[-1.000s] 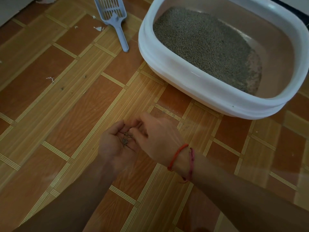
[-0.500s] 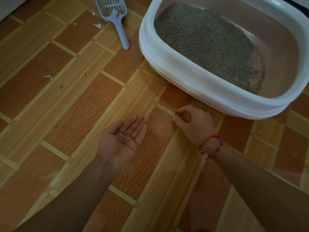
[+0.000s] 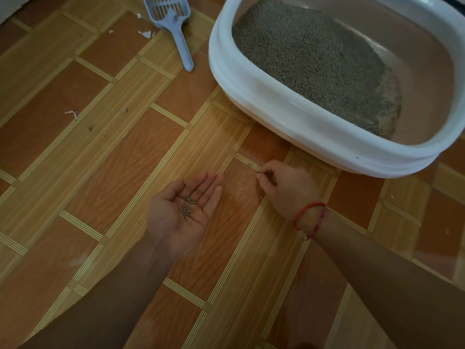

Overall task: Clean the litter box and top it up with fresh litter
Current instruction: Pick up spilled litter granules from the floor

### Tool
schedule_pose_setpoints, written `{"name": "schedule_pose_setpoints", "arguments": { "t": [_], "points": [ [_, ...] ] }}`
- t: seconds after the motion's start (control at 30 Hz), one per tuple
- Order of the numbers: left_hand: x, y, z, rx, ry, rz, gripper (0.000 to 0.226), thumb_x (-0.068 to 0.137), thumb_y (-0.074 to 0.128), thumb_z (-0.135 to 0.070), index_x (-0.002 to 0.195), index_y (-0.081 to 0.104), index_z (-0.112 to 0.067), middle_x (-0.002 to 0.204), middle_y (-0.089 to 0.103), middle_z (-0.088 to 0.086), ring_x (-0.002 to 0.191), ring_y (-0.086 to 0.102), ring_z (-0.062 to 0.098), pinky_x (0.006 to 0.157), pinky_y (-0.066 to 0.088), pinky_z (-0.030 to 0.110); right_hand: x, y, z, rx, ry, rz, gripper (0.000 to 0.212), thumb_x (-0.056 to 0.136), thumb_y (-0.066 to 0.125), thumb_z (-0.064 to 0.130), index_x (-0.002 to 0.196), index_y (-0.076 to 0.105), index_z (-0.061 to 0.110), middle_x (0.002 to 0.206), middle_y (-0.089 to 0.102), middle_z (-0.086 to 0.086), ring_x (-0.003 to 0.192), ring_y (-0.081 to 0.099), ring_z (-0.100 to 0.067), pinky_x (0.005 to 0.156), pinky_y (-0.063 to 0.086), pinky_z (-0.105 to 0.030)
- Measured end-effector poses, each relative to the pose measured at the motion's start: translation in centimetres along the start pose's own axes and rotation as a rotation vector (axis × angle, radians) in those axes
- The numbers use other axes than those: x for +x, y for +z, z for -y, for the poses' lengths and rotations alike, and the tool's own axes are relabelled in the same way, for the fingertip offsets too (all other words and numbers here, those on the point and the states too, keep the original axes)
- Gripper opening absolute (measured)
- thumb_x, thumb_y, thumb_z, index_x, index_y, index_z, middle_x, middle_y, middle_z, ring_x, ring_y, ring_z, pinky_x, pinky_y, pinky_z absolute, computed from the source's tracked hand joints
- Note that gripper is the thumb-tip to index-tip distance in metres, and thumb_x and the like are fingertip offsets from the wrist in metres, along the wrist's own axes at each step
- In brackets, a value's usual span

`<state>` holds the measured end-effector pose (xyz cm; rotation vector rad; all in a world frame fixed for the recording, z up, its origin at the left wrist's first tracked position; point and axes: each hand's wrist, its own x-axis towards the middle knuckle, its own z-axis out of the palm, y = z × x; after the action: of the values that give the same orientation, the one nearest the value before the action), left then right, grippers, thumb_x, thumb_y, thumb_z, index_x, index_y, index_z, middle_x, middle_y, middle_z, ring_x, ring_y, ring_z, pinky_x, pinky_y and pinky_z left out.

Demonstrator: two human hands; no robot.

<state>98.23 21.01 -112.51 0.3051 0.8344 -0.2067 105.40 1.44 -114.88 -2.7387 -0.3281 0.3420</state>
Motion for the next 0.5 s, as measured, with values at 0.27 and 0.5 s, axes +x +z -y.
{"name": "schedule_pose_setpoints", "arguments": {
  "t": [0.27, 0.5],
  "points": [
    [-0.2, 0.0, 0.0, -0.008, -0.005, 0.011, 0.051, 0.103, 0.039, -0.021, 0.084, 0.076, 0.009, 0.111, 0.073, 0.023, 0.102, 0.072, 0.036, 0.089, 0.057, 0.049, -0.2, 0.2, 0.7, -0.161, -0.077, 0.025, 0.022, 0.101, 0.037, 0.032, 0.101, 0.054, 0.019, 0.066, 0.057, 0.004, 0.056, 0.056, -0.018, 0.052, 0.05, -0.035],
    [-0.4, 0.0, -0.1, 0.003, 0.001, 0.016, 0.051, 0.103, 0.038, -0.021, 0.085, 0.075, 0.009, 0.11, 0.073, 0.023, 0.104, 0.072, 0.035, 0.089, 0.056, 0.049, -1.4, -0.8, 4.1, 0.026, -0.144, -0.005, 0.015, 0.1, 0.044, 0.031, 0.095, 0.055, 0.023, 0.06, 0.052, 0.011, 0.054, 0.051, -0.009, 0.051, 0.045, -0.03]
  ]
}}
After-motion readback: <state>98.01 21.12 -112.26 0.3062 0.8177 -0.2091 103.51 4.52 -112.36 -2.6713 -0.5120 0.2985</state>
